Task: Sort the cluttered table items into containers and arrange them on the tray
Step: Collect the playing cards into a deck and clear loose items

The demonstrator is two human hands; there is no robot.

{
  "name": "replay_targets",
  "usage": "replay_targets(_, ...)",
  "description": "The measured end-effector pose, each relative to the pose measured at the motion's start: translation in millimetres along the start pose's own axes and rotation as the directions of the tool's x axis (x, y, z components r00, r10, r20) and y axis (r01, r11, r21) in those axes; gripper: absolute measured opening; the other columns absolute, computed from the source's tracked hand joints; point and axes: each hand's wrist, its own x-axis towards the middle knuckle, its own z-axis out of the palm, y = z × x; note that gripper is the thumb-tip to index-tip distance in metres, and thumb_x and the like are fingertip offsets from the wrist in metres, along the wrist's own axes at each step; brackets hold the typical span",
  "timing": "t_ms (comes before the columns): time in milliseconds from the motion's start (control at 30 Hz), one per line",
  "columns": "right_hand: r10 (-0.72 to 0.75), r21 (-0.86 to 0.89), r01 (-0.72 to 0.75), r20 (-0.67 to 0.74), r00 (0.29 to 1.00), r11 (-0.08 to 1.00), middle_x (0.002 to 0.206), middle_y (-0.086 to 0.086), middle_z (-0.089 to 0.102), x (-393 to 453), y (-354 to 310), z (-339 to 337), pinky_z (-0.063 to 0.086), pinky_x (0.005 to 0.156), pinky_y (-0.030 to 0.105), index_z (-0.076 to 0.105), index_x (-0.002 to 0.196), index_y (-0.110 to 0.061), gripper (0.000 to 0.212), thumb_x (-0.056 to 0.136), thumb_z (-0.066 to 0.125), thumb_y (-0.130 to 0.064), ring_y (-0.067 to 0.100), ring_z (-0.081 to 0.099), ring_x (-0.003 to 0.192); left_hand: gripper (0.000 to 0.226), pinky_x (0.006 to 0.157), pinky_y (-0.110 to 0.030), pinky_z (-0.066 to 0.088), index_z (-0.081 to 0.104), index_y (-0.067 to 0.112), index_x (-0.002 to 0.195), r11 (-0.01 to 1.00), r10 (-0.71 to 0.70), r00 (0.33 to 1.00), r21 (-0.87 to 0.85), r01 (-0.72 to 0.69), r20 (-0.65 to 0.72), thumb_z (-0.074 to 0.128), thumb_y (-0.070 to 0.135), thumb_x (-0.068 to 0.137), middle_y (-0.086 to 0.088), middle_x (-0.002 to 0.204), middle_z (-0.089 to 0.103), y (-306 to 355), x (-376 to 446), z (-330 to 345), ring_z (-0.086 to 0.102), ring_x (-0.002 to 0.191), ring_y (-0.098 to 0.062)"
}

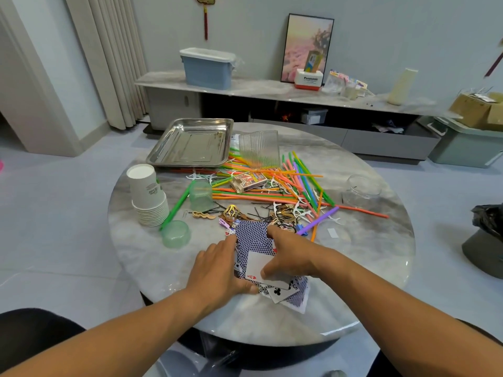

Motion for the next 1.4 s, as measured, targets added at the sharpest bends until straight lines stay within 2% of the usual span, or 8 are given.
replay_targets(500, -0.015, 0.147, 0.024, -0.062, 0.998, 0.989, 0.123, -0.007, 0.064, 5.2, 6.4, -3.4, 0.062, 0.084, 0.039, 0.048, 0.140, -0.024, 0.086, 0.065, 0.091, -0.021, 0.018, 0.067, 0.102, 0.132, 0.100, -0.036, 0.038, 0.009, 0.038, 0.155, 0.999, -0.032, 0.999, -0.016, 0.031, -0.038, 0.083, 0.074, 0.053, 0.005, 0.139, 0.055, 5.1, 4.8, 2.6, 0.047, 0.125, -0.021)
replay_targets(667, -0.175, 0.125, 0.227, -0.329, 0.928, 0.966, 0.100, -0.024, 0.064, 7.8, -1.1, -18.4, 0.052, 0.059, 0.010, 0.051, 0.116, -0.042, 0.062, 0.070, 0.084, -0.016, -0.004, 0.064, 0.085, 0.132, 0.093, -0.039, 0.057, 0.013, 0.046, 0.152, 0.815, -0.024, 1.000, -0.580, 0.025, 0.009, 0.100, 0.026, 0.056, 0.013, 0.110, 0.072, 6.6, 24.4, -9.9, 0.070, 0.101, -0.009)
replay_targets(800, -0.220, 0.021, 0.241, -0.343, 0.913, 0.970, 0.103, -0.009, 0.068, 11.7, 7.2, -10.5, 0.059, 0.075, 0.039, 0.050, 0.107, -0.035, 0.044, 0.079, 0.079, -0.015, 0.016, 0.067, 0.091, 0.130, 0.092, -0.020, 0.052, 0.018, 0.043, 0.154, 0.749, -0.023, 0.999, -0.662, -0.015, -0.048, 0.100, 0.018, 0.056, -0.002, 0.123, 0.059, 5.6, 40.5, -20.7, 0.062, 0.112, -0.011)
replay_targets(867, -0.210, 0.006, 0.222, -0.299, 0.931, 0.975, 0.104, -0.011, 0.065, 13.5, 12.3, -4.5, 0.059, 0.076, 0.040, 0.049, 0.106, -0.039, 0.047, 0.078, 0.080, -0.019, 0.014, 0.065, 0.091, 0.126, 0.089, -0.020, 0.053, 0.020, 0.044, 0.153, 0.736, 0.007, 1.000, -0.677, -0.022, -0.025, 0.098, 0.018, 0.059, -0.004, 0.120, 0.059, 5.5, 43.4, -18.5, 0.063, 0.112, -0.013)
replay_targets(1000, -0.213, 0.000, 0.225, -0.322, 0.923, 0.974, 0.140, -0.007, 0.049, 16.6, 19.9, -4.3, 0.052, 0.099, 0.038, 0.043, 0.140, -0.039, 0.082, 0.072, 0.087, -0.033, 0.012, 0.054, 0.124, 0.106, 0.089, -0.006, 0.044, 0.026, 0.043, 0.152, 0.772, 0.055, 0.998, -0.634, -0.039, 0.006, 0.091, 0.020, 0.072, 0.011, 0.131, 0.050, 10.6, 43.5, -9.3, 0.050, 0.120, 0.008)
replay_targets(1133, -0.156, -0.020, 0.156, -0.266, 0.951, 0.988, 0.146, -0.006, 0.046, 15.4, 25.1, -6.4, 0.048, 0.106, 0.042, 0.034, 0.147, -0.040, 0.100, 0.064, 0.090, -0.047, 0.015, 0.050, 0.131, 0.094, 0.084, 0.002, 0.039, 0.036, 0.047, 0.142, 0.784, 0.093, 0.995, -0.618, -0.051, 0.036, 0.091, 0.014, 0.072, 0.031, 0.131, 0.045, 14.9, 43.4, -3.2, 0.041, 0.112, 0.032)
replay_targets(1300, -0.244, 0.289, 0.304, -0.226, 0.943, 0.908, 0.136, -0.016, 0.046, 10.5, 24.8, -1.3, 0.043, 0.084, 0.002, 0.030, 0.151, -0.041, 0.102, 0.070, 0.089, -0.019, -0.003, 0.054, 0.121, 0.082, 0.089, -0.009, 0.047, 0.046, 0.047, 0.129, 0.784, 0.085, 0.996, -0.616, -0.077, -0.016, 0.085, 0.003, 0.071, 0.032, 0.120, 0.060, 25.8, 42.0, 7.5, 0.058, 0.111, 0.013)
replay_targets(1400, -0.230, 0.493, 0.345, -0.280, 0.932, 0.798, 0.133, -0.011, 0.050, 5.2, 20.7, 5.6, 0.053, 0.082, 0.015, 0.029, 0.152, -0.047, 0.091, 0.080, 0.074, -0.015, -0.005, 0.063, 0.106, 0.068, 0.083, -0.015, 0.052, 0.054, 0.044, 0.118, 0.792, 0.054, 0.998, -0.607, -0.058, -0.026, 0.086, 0.005, 0.071, 0.028, 0.110, 0.067, 26.6, 42.3, 8.9, 0.065, 0.101, 0.006)
